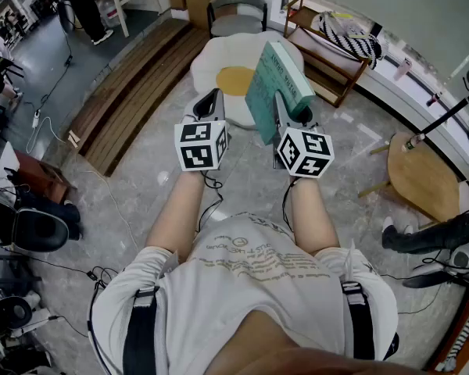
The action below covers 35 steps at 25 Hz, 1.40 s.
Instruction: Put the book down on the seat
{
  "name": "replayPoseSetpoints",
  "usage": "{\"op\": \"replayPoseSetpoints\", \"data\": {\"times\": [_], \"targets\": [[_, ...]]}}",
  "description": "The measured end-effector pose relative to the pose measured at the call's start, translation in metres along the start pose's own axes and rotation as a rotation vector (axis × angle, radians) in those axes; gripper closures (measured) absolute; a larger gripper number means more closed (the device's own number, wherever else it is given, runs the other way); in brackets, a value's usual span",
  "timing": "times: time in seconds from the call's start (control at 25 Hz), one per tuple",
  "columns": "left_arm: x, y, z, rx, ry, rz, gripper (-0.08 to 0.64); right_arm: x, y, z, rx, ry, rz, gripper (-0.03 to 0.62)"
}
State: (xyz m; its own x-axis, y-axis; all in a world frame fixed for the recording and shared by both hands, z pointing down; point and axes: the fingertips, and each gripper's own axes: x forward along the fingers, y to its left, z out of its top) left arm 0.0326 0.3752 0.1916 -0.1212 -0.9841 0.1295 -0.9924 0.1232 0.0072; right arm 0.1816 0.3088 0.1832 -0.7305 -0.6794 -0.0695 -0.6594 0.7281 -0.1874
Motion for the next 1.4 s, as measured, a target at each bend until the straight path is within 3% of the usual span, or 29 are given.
{"op": "replayPoseSetpoints", "data": {"times": [0.48,0.72,1.12,1.4], "targets": [[0.005,-0.019,-0.007,-0.019,0.010,-0.010,0.540,-0.012,-0.021,-0.007,0.000,0.017,-0.020,0.426],[0.022,-0.030,-0.008,-0.040,0.009,-0.010,0.540,-0.005,-0.035,-0.006,0.035,0.006,0.005,0.426],[0.047,-0.050,-0.020,-0.062,0.015,0.003,0.540,0.004,-0.063,-0.015,0.015,0.049,0.034,0.426],[0.054,-0.048,-0.027,-0.060,0.040,0.015,0.540,0.014,-0.060,-0.019,0.024,0.052,0.078,0.426]]}}
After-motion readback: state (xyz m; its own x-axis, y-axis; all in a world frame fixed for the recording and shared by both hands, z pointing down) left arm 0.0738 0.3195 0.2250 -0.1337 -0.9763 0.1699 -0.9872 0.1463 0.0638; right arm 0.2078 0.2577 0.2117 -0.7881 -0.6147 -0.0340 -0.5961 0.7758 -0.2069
